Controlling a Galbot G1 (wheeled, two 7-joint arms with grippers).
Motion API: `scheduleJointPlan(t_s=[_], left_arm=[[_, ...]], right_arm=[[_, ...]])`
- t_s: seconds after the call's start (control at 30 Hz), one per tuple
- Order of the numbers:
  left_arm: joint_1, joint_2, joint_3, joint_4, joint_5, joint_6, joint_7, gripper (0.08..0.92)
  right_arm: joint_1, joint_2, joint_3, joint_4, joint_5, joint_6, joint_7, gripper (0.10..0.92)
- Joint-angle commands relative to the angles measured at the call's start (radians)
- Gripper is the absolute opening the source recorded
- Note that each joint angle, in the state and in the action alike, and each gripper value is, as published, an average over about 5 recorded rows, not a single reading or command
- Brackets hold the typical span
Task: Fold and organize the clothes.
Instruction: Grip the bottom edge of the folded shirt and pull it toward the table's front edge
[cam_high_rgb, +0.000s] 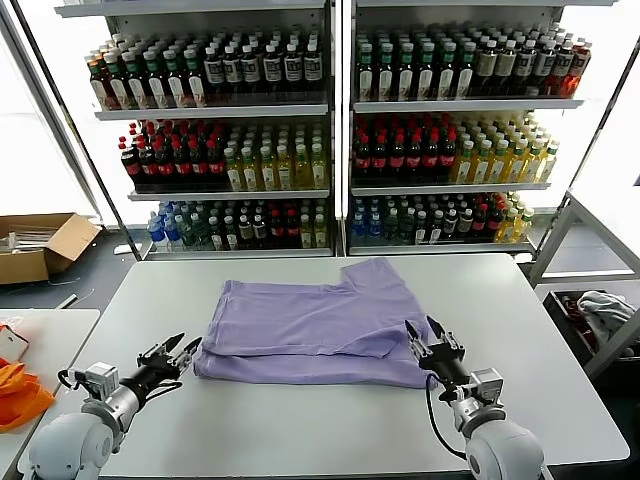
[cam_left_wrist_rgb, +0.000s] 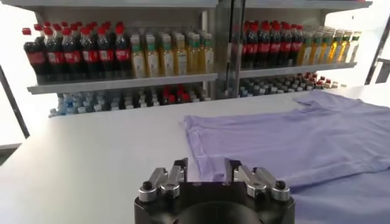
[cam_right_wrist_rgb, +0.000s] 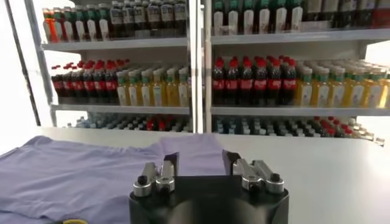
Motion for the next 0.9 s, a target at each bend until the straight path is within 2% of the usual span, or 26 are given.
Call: scheduleJointPlan(t_s=[0.03, 0.13, 0.2, 0.3, 0.4, 0.53, 0.9], left_arm=[[0.142, -0.057, -0.003, -0.046, 0.009, -0.029, -0.030, 0.584], [0.130, -0.067, 0.021, -0.031, 0.009, -0.030, -0.033, 0.670], [0.112, -0.070, 0.036, -0.020, 0.003, -0.028, -0.039, 0.731], [0.074, -0.069, 0.050, 0.010, -0.028, -0.022, -0.048, 0.797], [0.043, -0.064, 0.057, 0.041, -0.061, -0.014, -0.053, 0.811], [0.012, -0.063, 0.063, 0.079, -0.073, -0.007, -0.052, 0.731], [0.014, -0.075, 0.068, 0.091, -0.064, -0.002, -0.027, 0.410]], right_arm=[[-0.227, 0.040, 0.069, 0.063, -0.060, 0.010, 0.036, 0.742], [-0.232, 0.057, 0.051, 0.062, -0.061, 0.010, 0.040, 0.800], [-0.218, 0.064, 0.034, 0.058, -0.061, 0.005, 0.049, 0.801], [-0.183, 0.072, 0.006, 0.047, -0.057, -0.008, 0.061, 0.747], [-0.144, 0.078, -0.024, 0.031, -0.043, -0.029, 0.069, 0.663], [-0.093, 0.087, -0.063, -0.006, -0.019, -0.052, 0.078, 0.542], [-0.069, 0.079, -0.095, -0.008, 0.013, -0.068, 0.073, 0.239]])
